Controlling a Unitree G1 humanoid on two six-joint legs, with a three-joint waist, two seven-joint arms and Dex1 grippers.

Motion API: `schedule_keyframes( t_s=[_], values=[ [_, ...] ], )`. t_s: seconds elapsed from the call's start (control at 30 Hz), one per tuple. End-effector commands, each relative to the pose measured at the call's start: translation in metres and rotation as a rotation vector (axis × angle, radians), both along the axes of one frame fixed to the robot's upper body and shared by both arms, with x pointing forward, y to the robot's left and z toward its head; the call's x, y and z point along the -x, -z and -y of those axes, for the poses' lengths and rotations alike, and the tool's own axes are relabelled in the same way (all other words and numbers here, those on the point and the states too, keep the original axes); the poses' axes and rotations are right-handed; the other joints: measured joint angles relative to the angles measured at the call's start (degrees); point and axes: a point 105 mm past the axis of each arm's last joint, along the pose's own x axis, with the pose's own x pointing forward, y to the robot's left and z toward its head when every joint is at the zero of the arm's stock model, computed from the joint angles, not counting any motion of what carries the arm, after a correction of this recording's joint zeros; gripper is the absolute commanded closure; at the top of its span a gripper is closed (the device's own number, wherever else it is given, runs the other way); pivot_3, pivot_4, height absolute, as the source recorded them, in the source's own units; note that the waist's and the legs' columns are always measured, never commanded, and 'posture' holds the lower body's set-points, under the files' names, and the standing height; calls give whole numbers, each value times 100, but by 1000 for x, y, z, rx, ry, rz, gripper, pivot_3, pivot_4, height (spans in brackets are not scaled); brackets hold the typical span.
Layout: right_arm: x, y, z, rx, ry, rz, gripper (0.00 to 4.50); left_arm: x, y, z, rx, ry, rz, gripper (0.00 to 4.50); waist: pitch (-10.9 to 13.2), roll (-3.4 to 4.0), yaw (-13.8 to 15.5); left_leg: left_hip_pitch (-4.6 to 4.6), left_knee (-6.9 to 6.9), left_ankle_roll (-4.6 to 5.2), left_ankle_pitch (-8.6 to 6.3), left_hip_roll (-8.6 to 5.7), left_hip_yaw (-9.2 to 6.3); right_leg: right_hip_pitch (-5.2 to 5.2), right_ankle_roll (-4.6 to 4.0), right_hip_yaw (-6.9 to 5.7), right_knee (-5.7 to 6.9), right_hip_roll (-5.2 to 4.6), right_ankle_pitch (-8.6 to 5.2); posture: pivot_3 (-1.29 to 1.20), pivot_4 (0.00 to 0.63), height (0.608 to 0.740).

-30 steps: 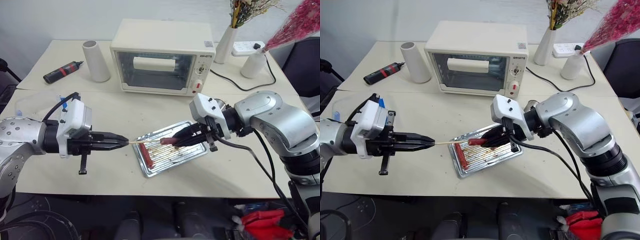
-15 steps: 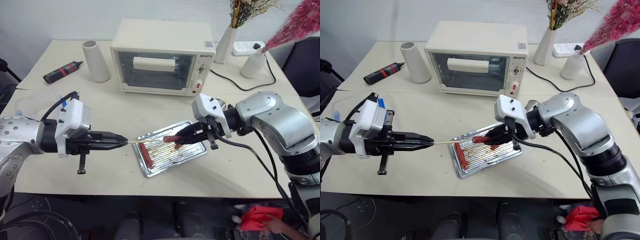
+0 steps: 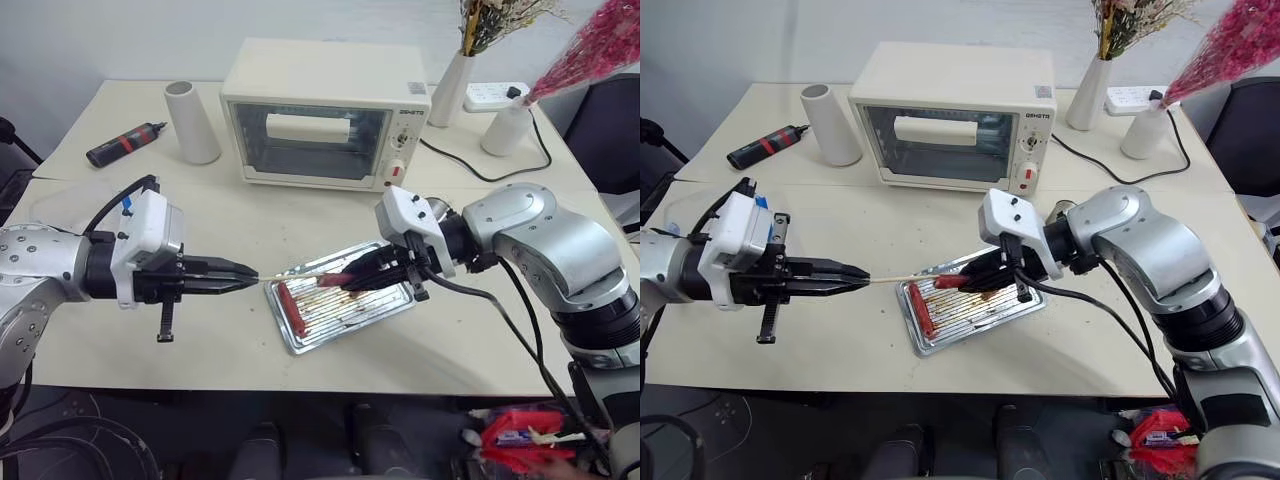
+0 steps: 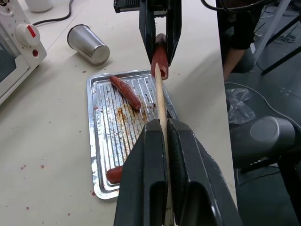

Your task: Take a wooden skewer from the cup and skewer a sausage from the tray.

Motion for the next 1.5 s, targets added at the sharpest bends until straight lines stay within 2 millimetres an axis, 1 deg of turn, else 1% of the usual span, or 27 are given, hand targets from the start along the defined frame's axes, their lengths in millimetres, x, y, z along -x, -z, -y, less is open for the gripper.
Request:
schedule_keyframes(
  t_s=[0.03, 0.27, 0.47, 0.8, 1.23, 1.5],
  values=[
    [5, -14, -2, -28, -22, 45, 3854, 0, -4, -1, -9, 2, 32, 4500, 0, 0, -1, 0, 0, 0, 0, 0, 0, 0, 0, 0, 0, 0, 0, 0, 150, 740],
    [0, -11, 4, -14, 4, 45, 3854, 1, -5, -7, -19, -13, 27, 4500, 0, 0, -2, 0, 0, 0, 0, 0, 0, 0, 0, 0, 0, 0, 0, 0, 150, 740],
    [-3, -11, 4, -13, 9, 49, 3854, 3, -4, -3, -16, -4, 28, 4500, 0, 0, -1, 0, 0, 0, 0, 0, 0, 0, 0, 0, 0, 0, 0, 0, 150, 740],
    [-4, -11, 3, -19, 8, 53, 3854, 3, -3, -3, -17, -4, 28, 4500, 0, 0, -2, 0, 1, 0, 0, 0, 0, 0, 0, 0, 1, 0, 0, 0, 150, 740],
    [9, -24, -10, -57, -54, 73, 3854, -1, -4, 6, -8, 34, 34, 4500, 0, 0, -2, 0, 1, 0, 0, 0, 0, 0, 0, 1, 2, 1, 0, 0, 150, 740],
    [15, -27, -20, -58, -117, 106, 3854, -6, -3, 15, -7, 73, 34, 4500, 0, 0, 1, -1, 4, 0, 0, -5, 0, 0, 0, 0, 3, 1, 0, 0, 150, 740]
  ],
)
